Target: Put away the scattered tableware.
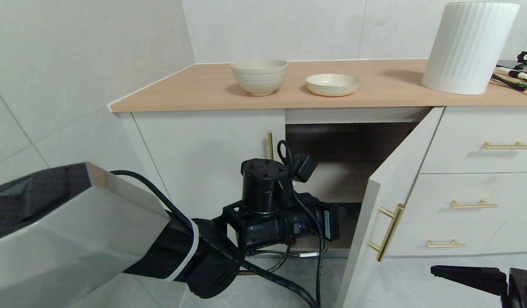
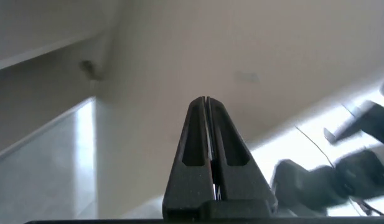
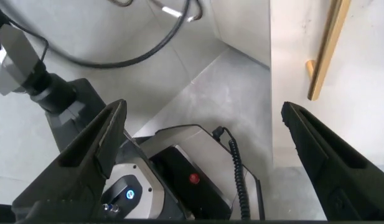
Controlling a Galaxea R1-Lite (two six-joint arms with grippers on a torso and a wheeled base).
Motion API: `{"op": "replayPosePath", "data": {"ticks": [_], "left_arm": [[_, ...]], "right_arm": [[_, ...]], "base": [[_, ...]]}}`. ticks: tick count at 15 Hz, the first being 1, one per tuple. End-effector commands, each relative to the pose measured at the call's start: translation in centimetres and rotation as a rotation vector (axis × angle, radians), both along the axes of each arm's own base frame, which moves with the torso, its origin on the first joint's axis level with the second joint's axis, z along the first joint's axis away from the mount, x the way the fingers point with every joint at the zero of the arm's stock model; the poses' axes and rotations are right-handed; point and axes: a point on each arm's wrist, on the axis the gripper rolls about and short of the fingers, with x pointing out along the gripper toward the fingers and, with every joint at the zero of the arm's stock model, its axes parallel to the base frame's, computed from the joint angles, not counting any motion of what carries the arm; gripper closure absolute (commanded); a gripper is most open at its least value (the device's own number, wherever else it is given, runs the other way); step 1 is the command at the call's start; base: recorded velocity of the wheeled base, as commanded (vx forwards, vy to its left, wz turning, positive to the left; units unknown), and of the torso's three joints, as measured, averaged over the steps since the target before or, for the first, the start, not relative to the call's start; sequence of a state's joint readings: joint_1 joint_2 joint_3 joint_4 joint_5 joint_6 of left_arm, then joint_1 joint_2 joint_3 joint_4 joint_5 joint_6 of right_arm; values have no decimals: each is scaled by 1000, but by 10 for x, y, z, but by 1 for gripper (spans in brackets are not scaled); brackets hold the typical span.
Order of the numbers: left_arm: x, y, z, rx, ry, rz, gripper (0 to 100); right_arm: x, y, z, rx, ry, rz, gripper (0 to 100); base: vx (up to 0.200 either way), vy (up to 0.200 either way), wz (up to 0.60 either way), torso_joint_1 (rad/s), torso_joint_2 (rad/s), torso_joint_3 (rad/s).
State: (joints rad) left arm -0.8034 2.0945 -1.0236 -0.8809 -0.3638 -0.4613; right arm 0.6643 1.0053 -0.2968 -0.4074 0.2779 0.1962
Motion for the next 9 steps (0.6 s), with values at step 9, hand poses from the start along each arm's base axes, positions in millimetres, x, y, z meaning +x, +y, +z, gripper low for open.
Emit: {"op": "replayPosePath", "data": {"ticks": [9], "left_arm": [[-8,-31,-2,10,-4,-21,100]], "right_arm": [[-12,-3,10,49,-64,58,0]], "base": [[0,0,0,0,0,0]]}}
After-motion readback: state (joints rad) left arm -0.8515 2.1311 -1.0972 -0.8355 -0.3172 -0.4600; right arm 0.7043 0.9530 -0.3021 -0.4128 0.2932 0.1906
